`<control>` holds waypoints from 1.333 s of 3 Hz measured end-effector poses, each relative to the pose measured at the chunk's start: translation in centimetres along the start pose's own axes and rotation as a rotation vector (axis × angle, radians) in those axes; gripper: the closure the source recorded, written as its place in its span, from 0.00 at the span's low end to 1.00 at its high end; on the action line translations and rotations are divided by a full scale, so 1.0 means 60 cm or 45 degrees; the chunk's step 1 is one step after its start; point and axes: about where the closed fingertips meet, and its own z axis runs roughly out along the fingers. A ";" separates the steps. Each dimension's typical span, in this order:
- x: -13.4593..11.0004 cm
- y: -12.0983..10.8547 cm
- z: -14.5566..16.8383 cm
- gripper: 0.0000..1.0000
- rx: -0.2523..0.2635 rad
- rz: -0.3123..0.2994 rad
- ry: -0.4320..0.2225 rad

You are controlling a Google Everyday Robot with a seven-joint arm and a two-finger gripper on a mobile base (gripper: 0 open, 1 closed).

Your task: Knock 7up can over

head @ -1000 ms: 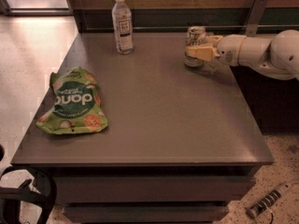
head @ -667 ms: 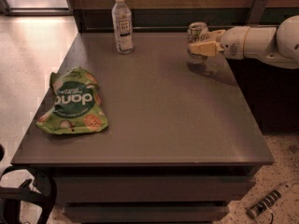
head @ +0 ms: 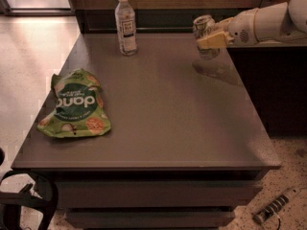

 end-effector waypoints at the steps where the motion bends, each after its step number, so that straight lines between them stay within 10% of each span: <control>1: -0.005 0.001 -0.002 1.00 0.007 -0.053 0.117; 4: 0.020 0.017 0.003 1.00 0.034 -0.135 0.457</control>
Offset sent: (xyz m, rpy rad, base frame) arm -0.0125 -0.0016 0.0014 -0.2966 0.0746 -0.0405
